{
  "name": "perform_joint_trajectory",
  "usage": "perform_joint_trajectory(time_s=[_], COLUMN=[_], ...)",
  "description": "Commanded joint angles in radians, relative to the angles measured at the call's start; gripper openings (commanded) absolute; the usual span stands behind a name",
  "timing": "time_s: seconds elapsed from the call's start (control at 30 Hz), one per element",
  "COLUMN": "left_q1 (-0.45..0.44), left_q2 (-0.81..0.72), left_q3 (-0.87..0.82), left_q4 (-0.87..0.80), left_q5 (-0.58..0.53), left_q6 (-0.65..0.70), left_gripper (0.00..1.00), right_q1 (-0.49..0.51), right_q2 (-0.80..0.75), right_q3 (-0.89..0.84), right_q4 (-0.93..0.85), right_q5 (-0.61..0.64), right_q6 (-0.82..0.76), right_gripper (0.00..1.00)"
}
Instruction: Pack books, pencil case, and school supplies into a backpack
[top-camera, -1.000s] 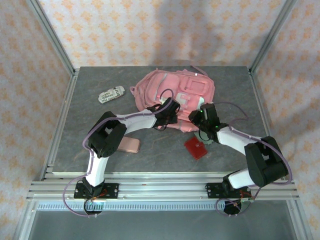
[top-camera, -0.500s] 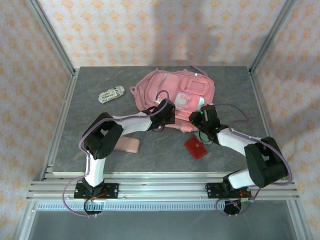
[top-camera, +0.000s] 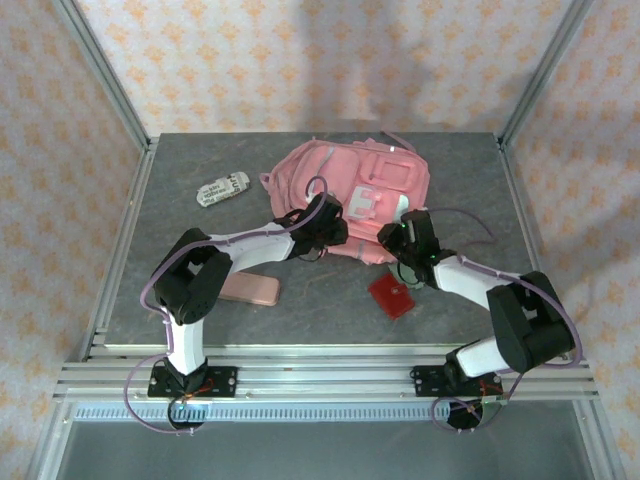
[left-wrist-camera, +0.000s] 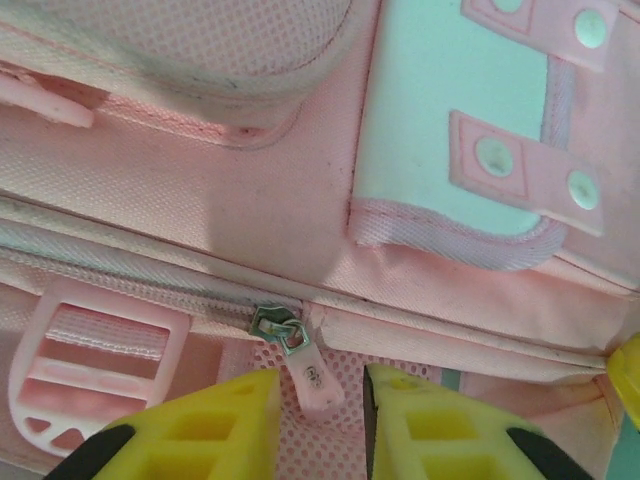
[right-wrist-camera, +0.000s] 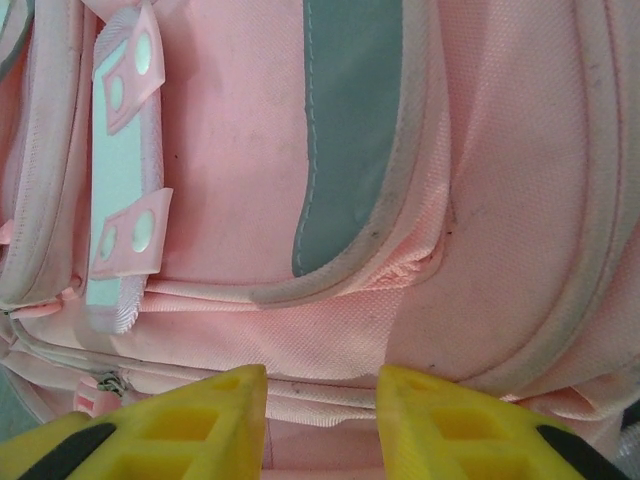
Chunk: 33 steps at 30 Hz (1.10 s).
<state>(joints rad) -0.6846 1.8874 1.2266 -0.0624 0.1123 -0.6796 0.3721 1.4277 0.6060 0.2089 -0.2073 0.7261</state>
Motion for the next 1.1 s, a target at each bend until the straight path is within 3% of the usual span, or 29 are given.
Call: perform_joint_trajectory(time_s=[0.0, 0.27, 0.47, 0.57, 0.63, 0.73, 1.07], left_q1=[0.002, -0.001, -0.017, -0.020, -0.018, -0.018, -0.017], left_q2=[0.005, 0.098, 0.153, 0.183, 0.187, 0.178, 0.081], left_q3=[0.012, 0.073, 0.141, 0.160, 0.157, 0.154, 0.123], left_q4=[-0.014, -0.067, -0.157, -0.180, -0.170, -0.162, -0.154], left_q5=[0.014, 0.004, -0.074, -0.115, -0.114, -0.119, -0.120], left_q6=[0.008, -0.001, 0.005, 0.017, 0.020, 0.020, 0.052], left_gripper=[0.29, 0.38, 0.44, 0.35, 0.16, 0.01, 0.00], right_q1=[-0.004, -0.004, -0.004, -0.004, -0.004, -0.004, -0.003], right_q2=[0.023, 0.021, 0.024, 0.024, 0.023, 0.018, 0.023], right_q3=[-0.020, -0.021, -0.021, -0.022, -0.024, -0.030, -0.032], right_q4=[-0.022, -0.026, -0.025, -0.023, -0.023, -0.026, -0.023], right_q5=[-0.005, -0.002, -0.001, -0.003, -0.004, 0.002, 0.003], right_q6=[0.014, 0.012, 0.011, 0.015, 0.015, 0.013, 0.013], right_gripper=[0.35, 0.35, 0.35, 0.35, 0.35, 0.35, 0.35])
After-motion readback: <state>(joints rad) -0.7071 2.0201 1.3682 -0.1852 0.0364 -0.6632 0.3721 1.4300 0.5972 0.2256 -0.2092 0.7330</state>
